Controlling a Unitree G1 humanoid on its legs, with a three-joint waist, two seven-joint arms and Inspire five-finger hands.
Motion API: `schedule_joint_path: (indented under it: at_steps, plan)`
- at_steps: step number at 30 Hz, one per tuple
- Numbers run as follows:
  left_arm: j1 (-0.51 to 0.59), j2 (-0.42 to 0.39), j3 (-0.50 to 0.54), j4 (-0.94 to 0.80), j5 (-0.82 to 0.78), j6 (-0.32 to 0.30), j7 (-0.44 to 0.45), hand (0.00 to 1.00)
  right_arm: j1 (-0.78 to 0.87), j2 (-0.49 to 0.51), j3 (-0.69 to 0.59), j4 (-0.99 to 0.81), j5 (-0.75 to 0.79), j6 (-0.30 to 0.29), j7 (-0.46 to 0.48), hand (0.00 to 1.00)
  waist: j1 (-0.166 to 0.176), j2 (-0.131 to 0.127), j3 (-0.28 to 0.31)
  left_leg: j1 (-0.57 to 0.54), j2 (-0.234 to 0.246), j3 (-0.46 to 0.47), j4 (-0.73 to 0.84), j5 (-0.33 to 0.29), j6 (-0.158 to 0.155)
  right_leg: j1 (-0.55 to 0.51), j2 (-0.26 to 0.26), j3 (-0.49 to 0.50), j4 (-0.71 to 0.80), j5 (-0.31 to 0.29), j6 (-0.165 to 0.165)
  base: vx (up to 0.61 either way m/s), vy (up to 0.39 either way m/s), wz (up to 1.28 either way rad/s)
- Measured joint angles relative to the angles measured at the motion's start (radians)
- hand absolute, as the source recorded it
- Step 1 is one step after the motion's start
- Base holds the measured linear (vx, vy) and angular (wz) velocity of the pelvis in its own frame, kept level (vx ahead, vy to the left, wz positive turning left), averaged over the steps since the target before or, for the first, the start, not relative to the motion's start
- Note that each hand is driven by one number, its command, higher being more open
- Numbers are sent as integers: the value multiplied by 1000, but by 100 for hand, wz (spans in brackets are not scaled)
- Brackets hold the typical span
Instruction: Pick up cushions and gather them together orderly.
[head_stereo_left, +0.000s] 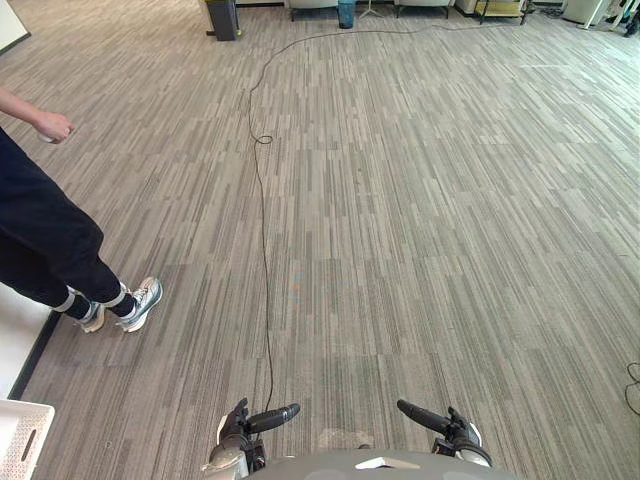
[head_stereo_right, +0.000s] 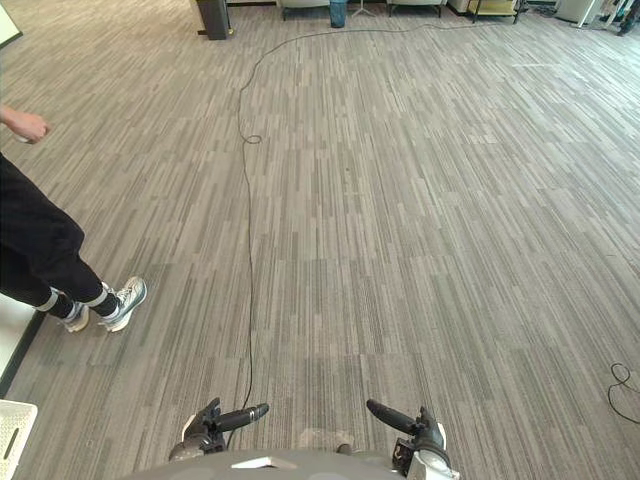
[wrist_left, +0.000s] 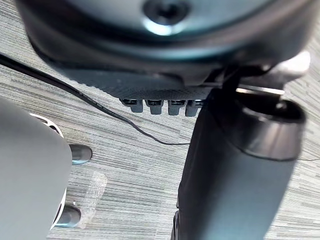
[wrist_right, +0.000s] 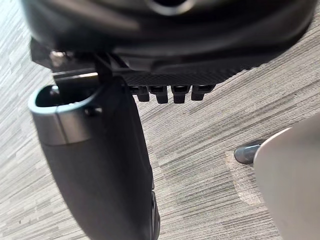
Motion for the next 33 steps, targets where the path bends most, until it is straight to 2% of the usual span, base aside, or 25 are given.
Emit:
schedule_joint_path:
  at_steps: [8, 11, 14, 17, 18, 19, 20, 21, 22, 23, 25, 26, 27, 28, 29, 30, 31, 32, 33]
  plan:
    - [-3, 5, 1, -1, 0, 1, -1, 100, -2, 4, 0, -2, -20, 3, 11, 100, 1, -8, 5, 2, 2, 4, 9, -9, -13, 1, 1, 3, 8, -9, -6, -19, -25, -1]
    - [-5, 9, 1, -7, 0, 1, 0, 100, -2, 9, -2, -9, -20, 3, 11, 100, 1, -13, 8, -18, 9, 6, 36, -22, -26, -27, 0, 1, 67, -43, -15, -42, -59, 2]
    - [-7, 11, 5, -12, 0, 2, -1, 100, 1, 19, -10, -22, -20, 3, 10, 100, 2, -17, 13, -42, 23, 10, 100, -61, -31, -52, 0, -3, 131, -81, -27, -19, -59, 2]
    - [-9, 9, 46, -22, 0, 2, -5, 100, 10, 31, -19, -49, -19, 1, 9, 100, 2, -24, 22, -117, 72, 66, 310, -152, -43, -85, -3, -8, 232, -151, -52, -1, -68, 6]
    - [-13, 13, 61, -26, 1, 4, -8, 100, 17, 32, -13, -59, -19, 0, 9, 100, 0, -30, 24, -168, 96, 94, 435, -169, -33, -95, -6, -17, 259, -186, -56, 13, -88, 23]
    - [-16, 13, 81, -39, -1, 8, -12, 100, 20, 31, -3, -63, -18, 1, 9, 100, -1, -38, 28, -219, 123, 105, 558, -172, -28, -94, -11, -23, 273, -200, -60, 83, -132, 24]
    - [-16, 10, 98, -66, -2, 9, -12, 100, 22, 27, 9, -62, -18, 1, 9, 100, 2, -36, 28, -305, 176, 109, 764, -143, 11, -83, -9, -28, 286, -220, -67, 113, -88, 13]
    - [-13, 8, 107, -77, -2, 9, -12, 100, 22, 27, 11, -63, -18, 1, 9, 100, 2, -33, 29, -337, 200, 109, 846, -115, 23, -72, -8, -28, 291, -229, -70, 197, -73, 6]
    - [-12, 7, 110, -86, -5, 9, -11, 100, 22, 23, 16, -64, -17, 1, 7, 100, 5, -34, 35, -388, 234, 109, 965, -95, 29, -44, -8, -27, 291, -243, -80, 221, -21, 1]
    - [-15, 8, 108, -92, -5, 8, -13, 100, 21, 14, 42, -64, -18, 2, 5, 100, 6, -31, 35, -417, 251, 109, 992, -130, 17, -20, -15, -26, 291, -257, -76, 229, -2, 2]
    - [-14, 13, 105, -100, -6, 8, -14, 100, 20, 10, 59, -63, -18, 3, 6, 100, 8, -33, 35, -444, 256, 110, 967, -157, 8, -3, -24, -26, 285, -268, -72, 229, 41, 3]
    - [-19, 16, 100, -104, -7, 8, -15, 100, 20, 10, 74, -62, -18, 7, 6, 100, 16, -39, 36, -475, 251, 111, 905, -171, -9, 20, -38, -26, 263, -271, -70, 401, 127, 2]
    - [-21, 17, 97, -109, -8, 7, -15, 100, 20, 10, 84, -62, -18, 9, 6, 100, 19, -45, 37, -492, 239, 111, 862, -171, -11, 31, -49, -25, 248, -271, -69, 468, 179, 2]
    - [-34, 16, 93, -119, -9, 6, -15, 100, 15, 18, 82, -55, -19, 17, 5, 100, 28, -66, 49, -524, 184, 112, 702, -158, -14, 73, -90, -21, 208, -269, -66, 406, 160, 0]
    - [-35, 17, 87, -119, -9, 4, -14, 100, 14, 19, 82, -50, -19, 18, 3, 100, 31, -69, 50, -532, 167, 110, 649, -144, -19, 82, -100, -19, 199, -269, -66, 460, 229, -6]
    - [-37, 19, 67, -120, -11, -2, -13, 100, 10, 18, 82, -41, -19, 19, 1, 100, 39, -64, 49, -551, 147, 110, 540, -92, -15, 95, -115, -16, 191, -269, -65, 386, 210, -20]
    - [-37, 15, 63, -119, -18, -5, -13, 100, 10, 15, 81, -41, -21, 21, -1, 100, 48, -52, 47, -553, 144, 108, 446, -37, -18, 105, -117, -11, 190, -270, -46, 594, 329, -37]
    - [-37, 11, 63, -114, -30, -7, -13, 100, 10, 13, 81, -39, -22, 23, -1, 100, 53, -46, 41, -545, 141, 110, 432, 56, 30, 125, -126, 7, 191, -276, -31, 413, 232, -30]
    - [-38, 25, 63, -112, -30, -8, -12, 100, 9, 29, 79, -41, -22, 23, -2, 100, 47, -74, 29, -547, 116, 120, 450, 15, 51, 118, -151, 14, 209, -270, -21, 628, 356, -17]
